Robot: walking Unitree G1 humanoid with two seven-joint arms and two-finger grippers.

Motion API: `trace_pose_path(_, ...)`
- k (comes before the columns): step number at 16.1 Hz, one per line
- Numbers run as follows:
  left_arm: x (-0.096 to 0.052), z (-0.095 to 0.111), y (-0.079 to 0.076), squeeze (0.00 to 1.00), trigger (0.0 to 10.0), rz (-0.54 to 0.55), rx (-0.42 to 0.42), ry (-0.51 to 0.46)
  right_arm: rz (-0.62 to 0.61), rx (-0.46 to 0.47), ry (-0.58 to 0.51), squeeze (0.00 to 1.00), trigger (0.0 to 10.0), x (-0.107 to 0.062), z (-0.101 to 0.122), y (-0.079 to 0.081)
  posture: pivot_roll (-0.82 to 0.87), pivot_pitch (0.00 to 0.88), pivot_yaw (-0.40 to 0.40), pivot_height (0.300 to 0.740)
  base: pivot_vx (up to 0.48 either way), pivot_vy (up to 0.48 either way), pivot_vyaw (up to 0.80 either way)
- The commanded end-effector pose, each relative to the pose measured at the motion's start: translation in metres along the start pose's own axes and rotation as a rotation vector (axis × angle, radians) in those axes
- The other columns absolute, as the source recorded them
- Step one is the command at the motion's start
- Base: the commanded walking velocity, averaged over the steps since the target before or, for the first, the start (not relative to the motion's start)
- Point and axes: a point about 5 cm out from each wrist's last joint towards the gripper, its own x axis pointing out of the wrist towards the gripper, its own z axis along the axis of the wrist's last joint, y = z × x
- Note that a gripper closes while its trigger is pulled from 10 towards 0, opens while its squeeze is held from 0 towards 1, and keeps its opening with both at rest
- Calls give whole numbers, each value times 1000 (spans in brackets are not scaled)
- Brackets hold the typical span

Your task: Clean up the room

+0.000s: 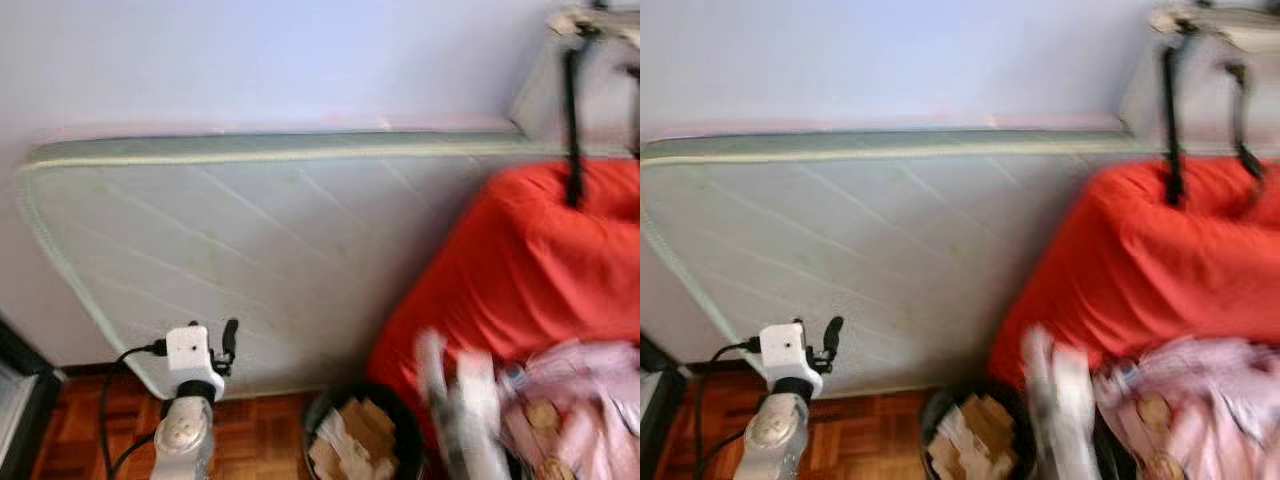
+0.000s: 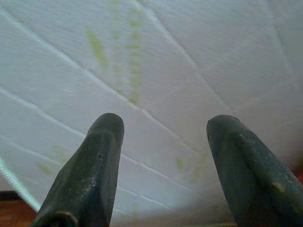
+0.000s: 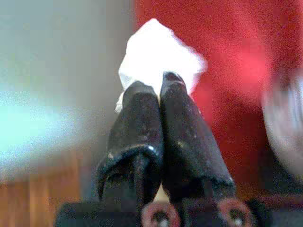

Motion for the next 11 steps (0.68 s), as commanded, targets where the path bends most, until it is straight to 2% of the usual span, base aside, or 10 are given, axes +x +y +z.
trace_pose_path(1, -3, -2, -1, 0, 10000, -11, 15, 13, -6, -17, -58, 0, 10000, 5, 13, -2, 41, 30, -83, 740, 0, 0, 0)
trace_pose_path(5, -10, -1, -8, 0, 10000, -73, 19, 30, -10, 13, -50, 0, 10000, -1, 6, 0, 42, 19, -81, 740, 0, 0, 0)
trace_pose_path(11, -18, -1, 1, 0, 10000, -105, 77, 45, -47, -35, -8, 0, 10000, -18, -10, -11, 33, 0, -68, 740, 0, 0, 0)
